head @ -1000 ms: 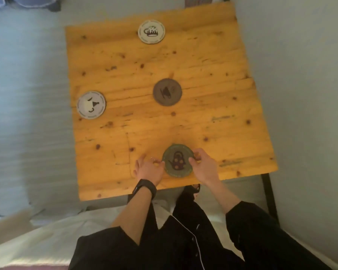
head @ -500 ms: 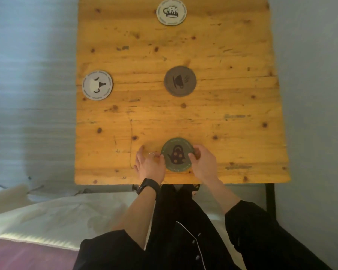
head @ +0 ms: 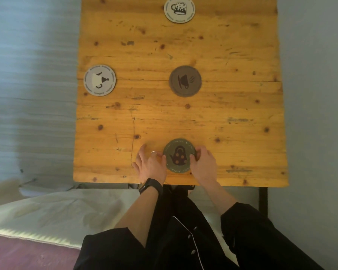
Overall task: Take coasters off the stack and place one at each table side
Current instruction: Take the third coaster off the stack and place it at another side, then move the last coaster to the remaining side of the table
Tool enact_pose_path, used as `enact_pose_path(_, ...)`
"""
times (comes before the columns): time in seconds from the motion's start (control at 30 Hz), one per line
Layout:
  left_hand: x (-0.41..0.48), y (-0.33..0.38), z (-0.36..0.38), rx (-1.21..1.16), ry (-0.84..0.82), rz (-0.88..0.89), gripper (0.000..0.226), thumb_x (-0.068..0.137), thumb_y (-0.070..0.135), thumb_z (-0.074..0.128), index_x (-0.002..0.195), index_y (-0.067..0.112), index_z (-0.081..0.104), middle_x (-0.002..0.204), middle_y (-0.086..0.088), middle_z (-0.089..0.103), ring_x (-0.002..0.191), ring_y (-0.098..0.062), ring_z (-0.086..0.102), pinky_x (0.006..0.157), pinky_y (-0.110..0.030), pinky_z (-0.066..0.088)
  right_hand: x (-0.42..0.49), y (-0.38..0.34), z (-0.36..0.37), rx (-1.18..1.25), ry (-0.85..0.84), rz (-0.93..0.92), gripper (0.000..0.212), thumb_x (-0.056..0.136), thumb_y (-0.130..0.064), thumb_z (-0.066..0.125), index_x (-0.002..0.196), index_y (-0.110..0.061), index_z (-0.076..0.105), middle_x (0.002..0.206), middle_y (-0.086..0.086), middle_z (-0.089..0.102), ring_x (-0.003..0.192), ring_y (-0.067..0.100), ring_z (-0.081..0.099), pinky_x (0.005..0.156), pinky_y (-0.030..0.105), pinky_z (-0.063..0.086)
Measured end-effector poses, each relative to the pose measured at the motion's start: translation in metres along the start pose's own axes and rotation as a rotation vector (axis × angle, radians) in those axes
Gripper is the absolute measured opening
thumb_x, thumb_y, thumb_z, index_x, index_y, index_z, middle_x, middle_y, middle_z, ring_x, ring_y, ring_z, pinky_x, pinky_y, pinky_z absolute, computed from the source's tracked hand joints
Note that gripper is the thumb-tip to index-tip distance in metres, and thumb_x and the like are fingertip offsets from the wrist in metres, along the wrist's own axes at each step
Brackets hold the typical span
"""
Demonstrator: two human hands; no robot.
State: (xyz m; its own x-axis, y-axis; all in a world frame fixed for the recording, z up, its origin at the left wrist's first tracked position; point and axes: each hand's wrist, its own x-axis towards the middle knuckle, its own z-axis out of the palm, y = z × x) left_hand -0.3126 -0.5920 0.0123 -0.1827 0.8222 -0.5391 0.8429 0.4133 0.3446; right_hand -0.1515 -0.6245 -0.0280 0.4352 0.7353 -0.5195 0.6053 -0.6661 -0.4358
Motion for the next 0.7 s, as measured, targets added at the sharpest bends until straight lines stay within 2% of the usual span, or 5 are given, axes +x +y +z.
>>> enact_pose_path(0.1, 0.001, 0.000, 0.000, 0.003, -0.001, 0.002, 0.020, 0.092, 0.043, 0.057, 0.102, 0.030, 0.069, 0.156, 0.000, 0.024, 0.142, -0.030, 0.024, 0.117, -0.054, 0.016, 0.001, -0.002, -0.002, -0.004, -0.017, 0.027, 0.024, 0.095, -0.031, 0.060, 0.116, -0.023, 0.051, 0.105, 0.001, 0.059, 0.086, 0.015, 0.054, 0.068, 0.029, 0.044)
enact_pose_path(0.2, 0.002, -0.001, 0.001, 0.022, -0.009, -0.009, 0.022, 0.092, 0.043, 0.058, 0.106, 0.028, 0.067, 0.156, 0.000, 0.023, 0.142, -0.029, 0.023, 0.117, -0.054, 0.016, -0.002, -0.005, -0.002, -0.054, -0.001, 0.040, 0.023, 0.095, -0.033, 0.059, 0.113, -0.025, 0.047, 0.107, 0.001, 0.056, 0.080, 0.015, 0.052, 0.062, 0.030, 0.043)
enact_pose_path(0.33, 0.005, -0.003, -0.001, 0.104, -0.013, 0.028, 0.039, 0.089, 0.044, 0.060, 0.121, 0.023, 0.057, 0.155, -0.003, 0.024, 0.140, -0.031, 0.026, 0.114, -0.054, 0.021, -0.006, -0.005, -0.007, -0.078, 0.003, 0.002, 0.026, 0.094, -0.037, 0.060, 0.107, -0.032, 0.038, 0.110, 0.002, 0.048, 0.074, 0.018, 0.055, 0.060, 0.033, 0.048)
enact_pose_path(0.47, 0.019, -0.007, -0.008, 0.113, -0.062, 0.072, 0.050, 0.086, 0.043, 0.060, 0.132, 0.025, 0.049, 0.157, -0.002, 0.020, 0.144, -0.030, 0.019, 0.116, -0.055, 0.017, 0.000, -0.004, -0.018, -0.043, -0.057, -0.021, 0.024, 0.092, -0.041, 0.062, 0.110, -0.034, 0.047, 0.113, -0.001, 0.047, 0.067, 0.003, 0.050, 0.063, 0.025, 0.044)
enact_pose_path(0.7, 0.100, 0.023, -0.028, 0.148, 0.001, 0.309, 0.062, 0.093, 0.045, 0.046, 0.149, 0.025, 0.029, 0.164, -0.003, 0.008, 0.150, -0.027, 0.007, 0.120, -0.054, 0.013, 0.077, -0.052, -0.060, 0.032, -0.014, -0.003, 0.038, 0.093, -0.044, 0.058, 0.124, -0.022, 0.052, 0.122, 0.003, 0.054, 0.092, 0.016, 0.052, 0.076, 0.031, 0.043)
